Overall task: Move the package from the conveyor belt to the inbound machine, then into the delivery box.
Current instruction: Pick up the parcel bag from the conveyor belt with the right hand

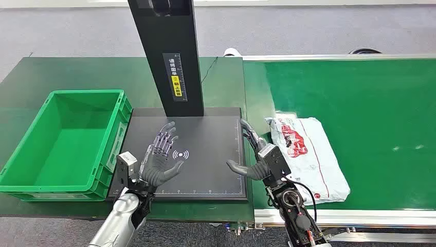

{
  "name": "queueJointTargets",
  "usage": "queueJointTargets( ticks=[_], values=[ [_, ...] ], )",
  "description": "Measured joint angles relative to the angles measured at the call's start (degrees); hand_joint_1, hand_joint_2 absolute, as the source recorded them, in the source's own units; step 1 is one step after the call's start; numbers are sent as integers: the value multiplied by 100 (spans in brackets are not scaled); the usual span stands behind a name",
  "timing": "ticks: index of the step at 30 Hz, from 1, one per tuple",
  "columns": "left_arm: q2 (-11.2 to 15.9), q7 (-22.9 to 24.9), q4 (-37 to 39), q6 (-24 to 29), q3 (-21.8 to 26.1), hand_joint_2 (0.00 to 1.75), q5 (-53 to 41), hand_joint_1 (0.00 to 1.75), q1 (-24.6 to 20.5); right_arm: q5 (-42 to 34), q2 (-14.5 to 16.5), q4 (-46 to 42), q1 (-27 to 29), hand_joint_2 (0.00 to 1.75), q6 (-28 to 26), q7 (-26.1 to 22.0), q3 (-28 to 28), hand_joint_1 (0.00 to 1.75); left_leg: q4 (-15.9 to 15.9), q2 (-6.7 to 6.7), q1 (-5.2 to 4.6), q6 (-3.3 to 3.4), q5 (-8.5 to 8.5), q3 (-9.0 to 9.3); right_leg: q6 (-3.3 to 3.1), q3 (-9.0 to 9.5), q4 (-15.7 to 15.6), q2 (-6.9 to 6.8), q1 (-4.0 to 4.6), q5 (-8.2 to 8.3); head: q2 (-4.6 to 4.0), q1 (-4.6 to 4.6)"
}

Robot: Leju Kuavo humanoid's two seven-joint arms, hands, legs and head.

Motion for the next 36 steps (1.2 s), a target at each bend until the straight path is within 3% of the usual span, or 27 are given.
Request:
queueJointTargets(
  ticks=[5,7,11,18,23,36],
  values=[
    [0,1,0,12,0,175,-4,0,0,-10,0,-1,-2,175,-51,23,-3,0,0,0,0,0,0,0,0,0,0,0,0,0,0,0],
    [0,11,-11,32,0,175,-8,0,4,127,-5,-2,-11,175,-311,114,-8,0,0,0,0,0,0,0,0,0,0,0,0,0,0,0],
    [13,90,-167,92,15,175,-9,0,108,910,-94,-27,-57,175,-1364,574,-78,0,0,0,0,0,0,0,0,2,0,0,0,0,0,0],
    [66,194,-343,20,42,175,-26,0,252,2676,-533,7,-240,175,-2375,1614,-367,0,3,-5,-1,1,0,-1,1,2,-1,-8,-3,1,0,1],
    [51,246,-321,6,39,175,-33,0,109,3182,-657,52,-280,175,-2452,1703,-632,0,3,-2,-1,1,0,1,1,1,-1,-5,-2,4,0,-1],
    [22,275,-307,4,38,175,-31,0,6,3232,-673,54,-277,175,-2459,1750,-772,0,3,-2,-1,1,0,0,2,0,-1,-5,-2,3,0,0]
  ],
)
